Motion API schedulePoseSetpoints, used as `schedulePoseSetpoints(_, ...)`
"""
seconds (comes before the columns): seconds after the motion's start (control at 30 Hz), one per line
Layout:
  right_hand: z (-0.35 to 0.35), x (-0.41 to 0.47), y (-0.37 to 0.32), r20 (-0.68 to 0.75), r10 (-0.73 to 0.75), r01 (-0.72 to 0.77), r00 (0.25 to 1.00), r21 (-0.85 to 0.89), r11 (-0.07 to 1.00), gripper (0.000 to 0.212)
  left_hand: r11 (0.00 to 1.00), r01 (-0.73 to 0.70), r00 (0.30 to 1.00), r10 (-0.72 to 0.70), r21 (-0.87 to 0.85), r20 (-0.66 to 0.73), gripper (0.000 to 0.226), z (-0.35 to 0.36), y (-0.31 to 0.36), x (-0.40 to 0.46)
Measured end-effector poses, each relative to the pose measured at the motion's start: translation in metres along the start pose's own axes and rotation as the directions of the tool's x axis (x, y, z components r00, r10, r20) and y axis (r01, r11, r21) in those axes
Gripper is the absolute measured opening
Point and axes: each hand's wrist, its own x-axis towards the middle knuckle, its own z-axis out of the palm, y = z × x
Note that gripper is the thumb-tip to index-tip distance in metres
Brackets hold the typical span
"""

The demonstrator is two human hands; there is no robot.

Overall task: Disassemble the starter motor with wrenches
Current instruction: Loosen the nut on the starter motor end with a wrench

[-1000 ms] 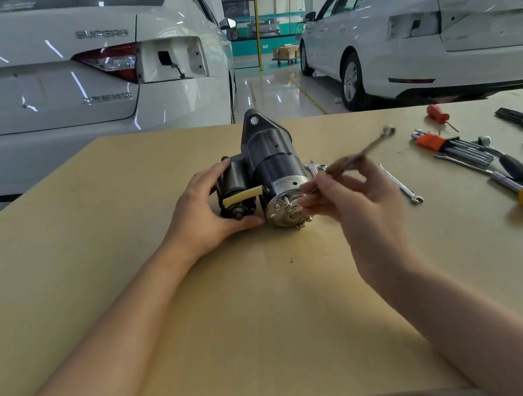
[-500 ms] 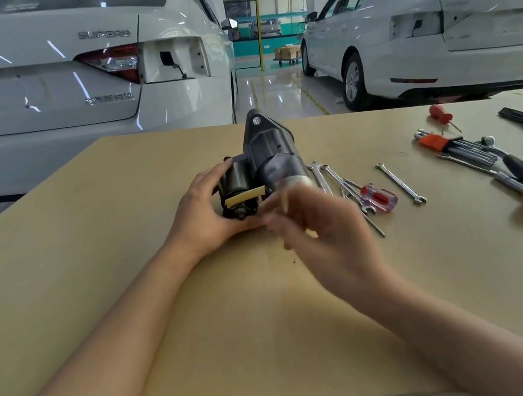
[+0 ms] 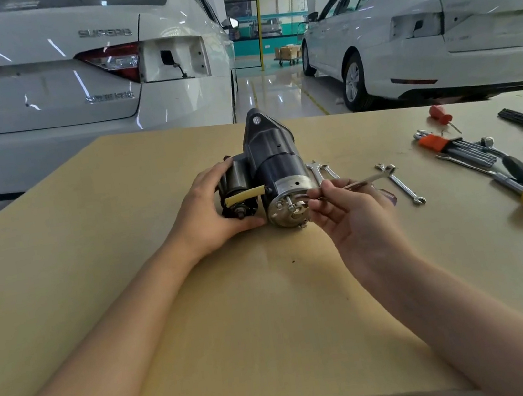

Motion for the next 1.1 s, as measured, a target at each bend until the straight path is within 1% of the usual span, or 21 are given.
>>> schedulePoseSetpoints(0.07,0.001,-0.004,-0.002,0.044,-0.096,0.1,0.994,-0.106,0.989,0.01,1.0,-0.002,1.0,0.002,0.0,0.009,0.105,0.0,0.0,0.0)
schedulePoseSetpoints(0.13,0.005,-0.008,-0.001,0.148,-0.258,0.29,0.955,-0.275,0.917,0.014,1.0,-0.003,1.0,0.003,-0.001,0.012,0.105,0.0,0.0,0.0)
schedulePoseSetpoints(0.17,0.007,-0.01,0.001,0.228,-0.353,0.416,0.907,-0.37,0.831,0.018,1.0,0.0,1.0,0.0,0.0,0.011,0.106,0.0,0.001,0.0)
schedulePoseSetpoints(0.2,0.008,-0.012,0.004,0.324,-0.446,0.551,0.834,-0.472,0.688,0.021,1.0,0.006,1.0,-0.006,0.0,0.012,0.106,0.0,0.001,0.0)
schedulePoseSetpoints(0.23,0.009,-0.014,0.007,0.449,-0.508,0.675,0.735,-0.551,0.49,0.021,1.0,0.008,1.0,-0.008,-0.004,0.014,0.106,0.0,0.002,-0.001)
schedulePoseSetpoints(0.3,0.01,-0.018,0.013,0.732,-0.431,0.827,0.528,-0.559,0.065,0.015,1.0,-0.013,1.0,0.013,-0.01,0.014,0.102,-0.001,0.002,0.0)
schedulePoseSetpoints(0.33,0.012,-0.019,0.017,0.825,-0.311,0.846,0.471,-0.523,-0.107,0.014,1.0,-0.029,0.999,0.029,-0.005,0.013,0.098,-0.001,0.002,0.0)
schedulePoseSetpoints(0.37,0.013,-0.02,0.02,0.873,-0.186,0.84,0.451,-0.486,-0.241,0.017,0.999,-0.039,0.999,0.039,0.004,0.009,0.093,-0.001,0.002,0.0)
schedulePoseSetpoints(0.4,0.014,-0.02,0.022,0.891,-0.097,0.827,0.444,-0.449,-0.339,0.02,0.999,-0.04,0.999,0.04,0.013,0.003,0.09,-0.001,0.001,0.0)
schedulePoseSetpoints(0.47,0.013,-0.02,0.022,0.907,-0.021,0.814,0.421,-0.389,-0.432,0.022,0.999,-0.037,0.999,0.037,0.013,-0.006,0.09,-0.001,0.001,0.001)
schedulePoseSetpoints(0.53,0.009,-0.02,0.018,0.929,0.015,0.849,0.37,-0.331,-0.411,0.021,0.999,-0.04,0.999,0.04,0.0,-0.005,0.093,0.0,0.001,0.0)
schedulePoseSetpoints(0.57,0.007,-0.022,0.017,0.941,0.037,0.883,0.337,-0.302,-0.359,0.019,0.999,-0.04,0.999,0.039,-0.004,-0.007,0.095,0.001,0.0,0.0)
schedulePoseSetpoints(0.63,0.007,-0.026,0.017,0.953,0.033,0.942,0.302,-0.293,-0.167,0.018,0.999,-0.033,0.999,0.033,-0.001,-0.013,0.096,0.001,-0.001,0.0)
schedulePoseSetpoints(0.67,0.008,-0.028,0.018,0.947,-0.018,0.946,0.319,-0.32,-0.058,0.019,0.999,-0.037,0.999,0.037,0.002,-0.014,0.094,0.0,-0.001,0.001)
schedulePoseSetpoints(0.73,0.01,-0.027,0.018,0.882,-0.197,0.904,0.428,-0.415,0.105,0.019,0.998,-0.057,0.998,0.057,0.001,-0.008,0.09,0.0,-0.002,0.001)
schedulePoseSetpoints(0.8,0.011,-0.024,0.015,0.721,-0.348,0.8,0.599,-0.517,0.304,0.016,0.999,-0.031,1.0,0.031,-0.014,-0.003,0.096,0.0,-0.001,0.001)
schedulePoseSetpoints(0.87,0.012,-0.019,0.009,0.496,-0.406,0.638,0.767,-0.534,0.554,0.011,1.0,-0.004,1.0,0.004,-0.019,0.004,0.106,0.0,0.002,0.0)
schedulePoseSetpoints(0.93,0.008,-0.012,-0.002,0.289,-0.393,0.487,0.873,-0.489,0.723,0.012,0.999,0.0,1.0,-0.001,0.041,0.024,0.118,-0.003,0.004,0.0)
schedulePoseSetpoints(0.97,0.006,-0.008,-0.008,0.225,-0.377,0.439,0.898,-0.504,0.744,0.012,0.994,-0.012,0.999,0.007,0.107,0.046,0.125,-0.005,0.005,-0.001)
schedulePoseSetpoints(1.0,0.002,-0.003,-0.015,0.192,-0.372,0.411,0.908,-0.569,0.712,0.011,0.985,-0.039,0.997,0.028,0.166,0.07,0.13,-0.007,0.007,-0.002)
schedulePoseSetpoints(1.1,-0.013,0.017,-0.03,0.155,-0.36,0.319,0.92,-0.83,0.458,0.01,0.966,-0.184,0.982,0.172,0.182,0.08,0.117,-0.011,0.023,-0.011)
